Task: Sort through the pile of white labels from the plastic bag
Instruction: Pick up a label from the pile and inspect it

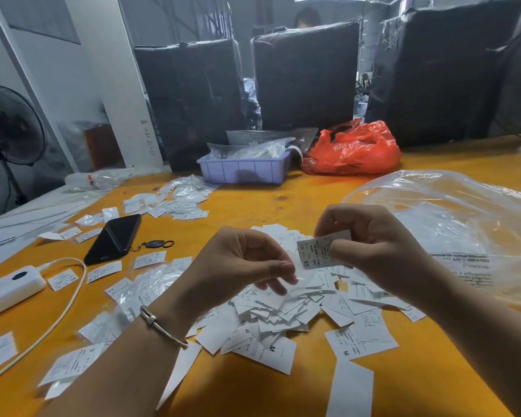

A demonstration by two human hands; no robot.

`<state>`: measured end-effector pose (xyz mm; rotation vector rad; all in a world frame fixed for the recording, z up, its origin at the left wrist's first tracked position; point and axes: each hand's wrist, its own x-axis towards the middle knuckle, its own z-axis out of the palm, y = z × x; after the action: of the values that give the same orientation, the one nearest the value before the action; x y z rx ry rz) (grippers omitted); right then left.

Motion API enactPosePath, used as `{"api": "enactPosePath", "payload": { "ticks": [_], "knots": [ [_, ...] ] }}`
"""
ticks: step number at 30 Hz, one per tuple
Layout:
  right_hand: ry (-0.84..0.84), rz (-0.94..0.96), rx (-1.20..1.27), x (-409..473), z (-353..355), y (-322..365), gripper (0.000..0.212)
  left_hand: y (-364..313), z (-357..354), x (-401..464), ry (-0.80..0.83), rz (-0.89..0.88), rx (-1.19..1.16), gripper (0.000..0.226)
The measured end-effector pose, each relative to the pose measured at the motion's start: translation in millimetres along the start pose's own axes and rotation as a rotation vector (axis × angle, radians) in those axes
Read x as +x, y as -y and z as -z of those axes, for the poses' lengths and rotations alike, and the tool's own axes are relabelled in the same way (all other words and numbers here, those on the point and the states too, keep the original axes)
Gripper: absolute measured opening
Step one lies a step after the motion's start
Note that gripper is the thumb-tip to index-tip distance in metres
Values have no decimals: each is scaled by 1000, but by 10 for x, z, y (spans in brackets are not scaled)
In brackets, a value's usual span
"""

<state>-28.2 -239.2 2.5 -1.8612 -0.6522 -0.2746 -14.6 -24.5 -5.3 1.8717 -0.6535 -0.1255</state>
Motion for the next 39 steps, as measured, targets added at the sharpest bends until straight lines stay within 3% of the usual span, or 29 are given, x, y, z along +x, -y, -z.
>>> {"api": "enactPosePath", "payload": {
  "ticks": [11,22,28,32,39],
  "knots": [
    [167,-289,62,50,21,-56,13,2,-35,18,59,94,43,27],
    [259,-320,123,27,25,-47,13,23,-24,19,106,155,35,8],
    [186,-304,131,40,7,-119,12,6,-24,23,104,144,-14,19],
    [101,-296,305,55,52,-135,12,27,1,23,78,152,-20,11],
    [-218,6,262,26,70,-76,20,27,33,20,-80,62,-53,11]
  ]
}}
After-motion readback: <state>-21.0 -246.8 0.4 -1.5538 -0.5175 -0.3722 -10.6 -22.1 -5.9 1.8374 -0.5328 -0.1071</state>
